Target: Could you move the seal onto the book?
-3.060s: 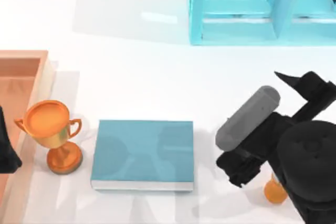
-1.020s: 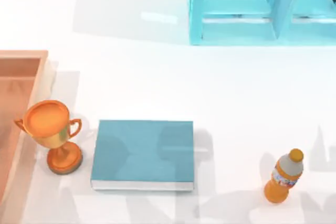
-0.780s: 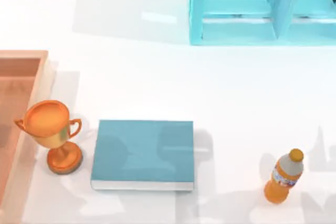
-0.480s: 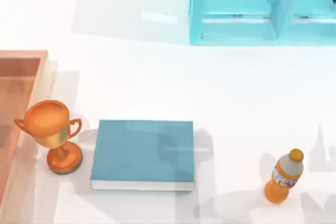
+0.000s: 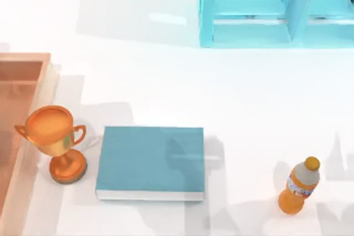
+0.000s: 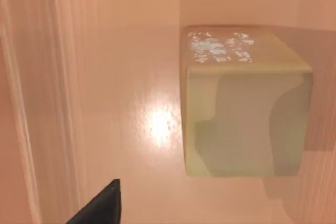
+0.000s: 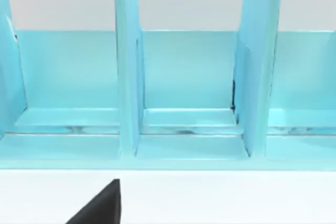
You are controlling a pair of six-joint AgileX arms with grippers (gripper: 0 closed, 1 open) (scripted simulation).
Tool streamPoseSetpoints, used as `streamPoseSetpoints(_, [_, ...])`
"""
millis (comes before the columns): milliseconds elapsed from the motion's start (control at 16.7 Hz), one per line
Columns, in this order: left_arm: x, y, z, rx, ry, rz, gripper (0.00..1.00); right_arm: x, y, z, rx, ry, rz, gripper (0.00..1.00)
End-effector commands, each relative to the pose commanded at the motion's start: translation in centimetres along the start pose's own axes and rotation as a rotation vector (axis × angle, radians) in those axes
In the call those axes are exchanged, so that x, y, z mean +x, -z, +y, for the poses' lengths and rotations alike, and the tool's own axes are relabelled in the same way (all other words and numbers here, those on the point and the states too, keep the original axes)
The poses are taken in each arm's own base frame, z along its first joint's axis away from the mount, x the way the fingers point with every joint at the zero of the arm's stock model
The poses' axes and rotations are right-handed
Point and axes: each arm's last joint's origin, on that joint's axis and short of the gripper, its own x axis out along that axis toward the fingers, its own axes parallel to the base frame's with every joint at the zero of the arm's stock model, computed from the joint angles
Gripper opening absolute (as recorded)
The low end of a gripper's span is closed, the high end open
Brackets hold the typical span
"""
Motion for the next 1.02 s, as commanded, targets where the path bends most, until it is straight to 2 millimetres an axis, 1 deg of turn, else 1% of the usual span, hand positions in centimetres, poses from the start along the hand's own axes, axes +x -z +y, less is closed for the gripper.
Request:
streamPoseSetpoints(300, [0.0, -0.1, -0.1, 0.004, 0.000, 0.002, 1.00, 0.0, 0.0, 0.0, 0.000, 0.000, 0.000, 1.00])
streamPoseSetpoints(420, [0.6, -0.1, -0.1, 0.002, 0.001, 0.005, 1.00, 0.0, 0.0, 0.0, 0.000, 0.000, 0.000, 1.00])
streamPoseSetpoints(540, [2.2, -0.2, 0.0, 0.000, 0.002, 0.008, 1.00, 0.0, 0.0, 0.0, 0.000, 0.000, 0.000, 1.00])
streamPoseSetpoints(840, [8.2, -0.3, 0.1, 0.000, -0.001, -0.005, 1.00, 0.0, 0.0, 0.0, 0.000, 0.000, 0.000, 1.00])
streamPoseSetpoints(960, [9.7, -0.1, 0.0, 0.000, 0.001, 0.002, 1.00, 0.0, 0.0, 0.0, 0.000, 0.000, 0.000, 1.00])
streamPoseSetpoints(1020, [10.0, 0.0, 0.0, 0.000, 0.001, 0.004, 1.00, 0.0, 0.0, 0.0, 0.000, 0.000, 0.000, 1.00])
